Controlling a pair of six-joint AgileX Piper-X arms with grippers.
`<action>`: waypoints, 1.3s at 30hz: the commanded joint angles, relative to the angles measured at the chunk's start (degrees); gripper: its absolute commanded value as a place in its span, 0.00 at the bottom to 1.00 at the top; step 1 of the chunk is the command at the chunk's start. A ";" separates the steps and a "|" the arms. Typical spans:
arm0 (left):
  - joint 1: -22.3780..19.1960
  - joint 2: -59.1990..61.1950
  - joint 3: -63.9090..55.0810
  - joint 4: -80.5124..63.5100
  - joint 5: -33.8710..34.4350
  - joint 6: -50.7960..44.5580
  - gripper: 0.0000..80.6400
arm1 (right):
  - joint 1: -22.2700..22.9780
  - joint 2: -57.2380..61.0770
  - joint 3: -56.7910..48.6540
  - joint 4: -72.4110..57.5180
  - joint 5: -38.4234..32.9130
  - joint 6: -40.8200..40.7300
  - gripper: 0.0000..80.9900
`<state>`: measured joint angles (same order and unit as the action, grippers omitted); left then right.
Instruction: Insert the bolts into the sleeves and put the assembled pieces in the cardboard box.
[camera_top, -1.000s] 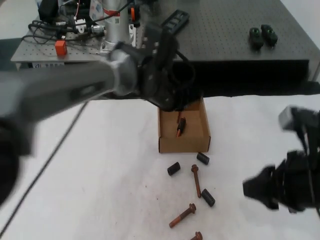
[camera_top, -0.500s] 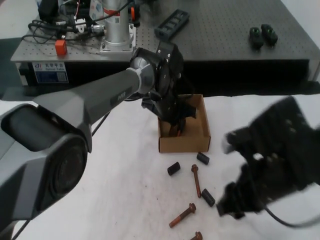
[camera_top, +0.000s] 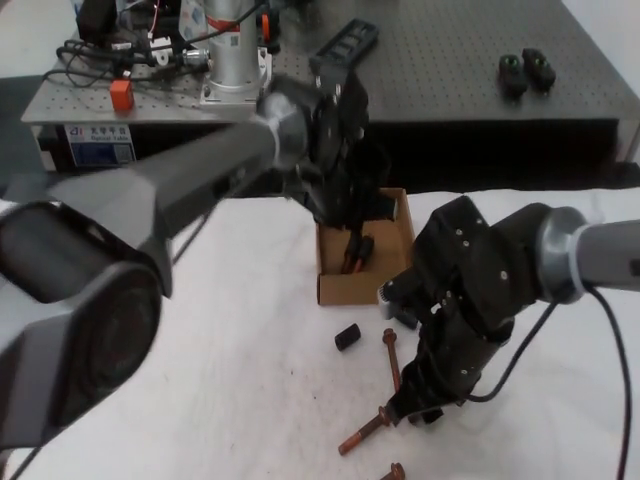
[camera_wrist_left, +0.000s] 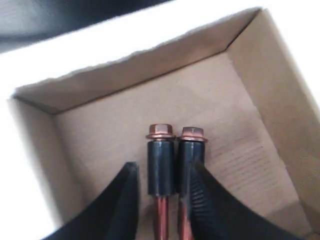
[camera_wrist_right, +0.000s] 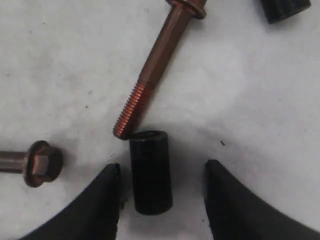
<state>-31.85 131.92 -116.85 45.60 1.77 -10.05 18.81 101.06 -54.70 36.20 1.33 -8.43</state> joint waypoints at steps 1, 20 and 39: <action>0.16 -3.77 -0.59 3.12 -1.77 1.20 0.30 | 0.01 1.38 -0.95 0.50 1.79 -1.91 0.36; -6.60 -24.14 31.91 5.94 11.92 14.86 0.30 | -8.85 -11.96 4.88 4.56 -1.87 -1.18 0.03; -14.22 -13.66 32.32 4.80 9.08 22.56 0.30 | -18.08 -48.44 16.78 14.05 -2.09 0.92 0.03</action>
<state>-46.16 118.07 -84.42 50.71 11.48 11.12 1.09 53.43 -37.87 50.01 0.00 -7.72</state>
